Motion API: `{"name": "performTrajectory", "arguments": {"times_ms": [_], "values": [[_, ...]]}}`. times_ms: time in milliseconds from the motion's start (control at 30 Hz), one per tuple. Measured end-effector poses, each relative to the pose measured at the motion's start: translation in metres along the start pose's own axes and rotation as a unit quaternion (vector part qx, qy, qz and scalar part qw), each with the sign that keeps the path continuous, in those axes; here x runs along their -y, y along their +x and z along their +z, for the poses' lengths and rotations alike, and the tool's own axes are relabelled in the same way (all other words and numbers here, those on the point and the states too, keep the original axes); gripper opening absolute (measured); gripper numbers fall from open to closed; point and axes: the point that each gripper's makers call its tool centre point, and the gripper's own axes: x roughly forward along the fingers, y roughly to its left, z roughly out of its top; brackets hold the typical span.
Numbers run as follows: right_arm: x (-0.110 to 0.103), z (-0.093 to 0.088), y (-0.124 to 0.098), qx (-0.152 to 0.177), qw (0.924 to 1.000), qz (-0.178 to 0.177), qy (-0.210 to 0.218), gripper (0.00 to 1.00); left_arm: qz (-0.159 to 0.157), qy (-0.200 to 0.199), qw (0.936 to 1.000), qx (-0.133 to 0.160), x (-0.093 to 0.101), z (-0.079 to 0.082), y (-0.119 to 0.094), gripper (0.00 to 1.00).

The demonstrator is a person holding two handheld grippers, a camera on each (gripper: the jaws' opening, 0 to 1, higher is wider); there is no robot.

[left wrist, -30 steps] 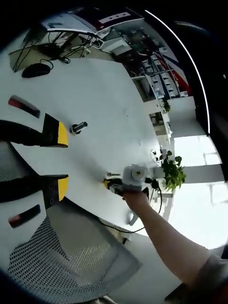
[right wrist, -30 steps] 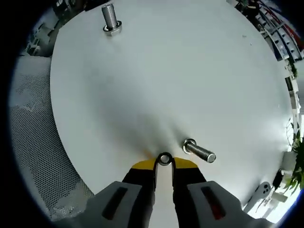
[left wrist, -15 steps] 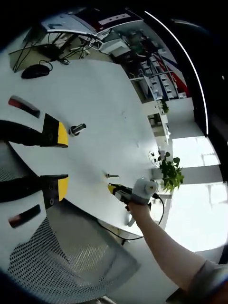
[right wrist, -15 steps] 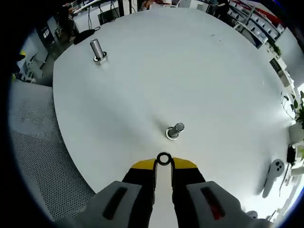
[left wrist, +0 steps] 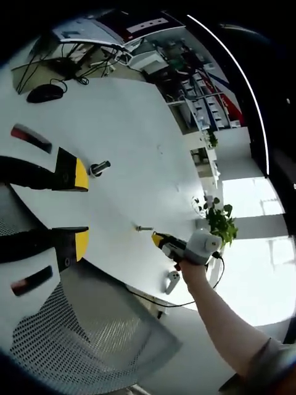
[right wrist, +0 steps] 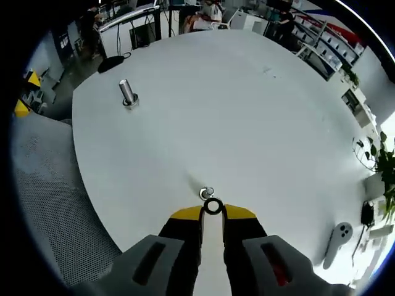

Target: Place the washer onto the threaded stud by aligning its center hole with the stud, sliding it down to the base, and recovering from edge contact or off-axis alignment until the washer reaches the visible bottom stop.

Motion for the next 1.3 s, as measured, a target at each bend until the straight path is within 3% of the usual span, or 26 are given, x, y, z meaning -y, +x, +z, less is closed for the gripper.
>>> {"name": "performTrajectory", "arguments": {"times_ms": [233,600,1167,1233,1300], "values": [[-0.002,0.01,0.005,0.001,0.9998,0.005,-0.018,0.13,-0.001,0.006,1.0,-0.006,0.001,-0.002,0.001,0.21],[-0.002,0.011,0.015,-0.011,0.9994,0.015,-0.027,0.13,0.002,0.005,0.9999,-0.01,0.0,-0.003,0.001,0.21],[-0.008,-0.007,0.044,-0.046,0.9981,0.035,-0.021,0.13,-0.001,0.0,0.9997,-0.023,0.0,-0.008,0.003,0.2],[-0.009,-0.015,0.043,-0.072,0.9955,0.044,-0.044,0.03,-0.002,-0.003,0.9997,-0.025,0.0,-0.009,0.004,0.2],[-0.01,-0.013,0.047,-0.057,0.9971,0.048,-0.015,0.03,-0.002,-0.002,0.9997,-0.026,-0.001,-0.009,0.004,0.2]]}}
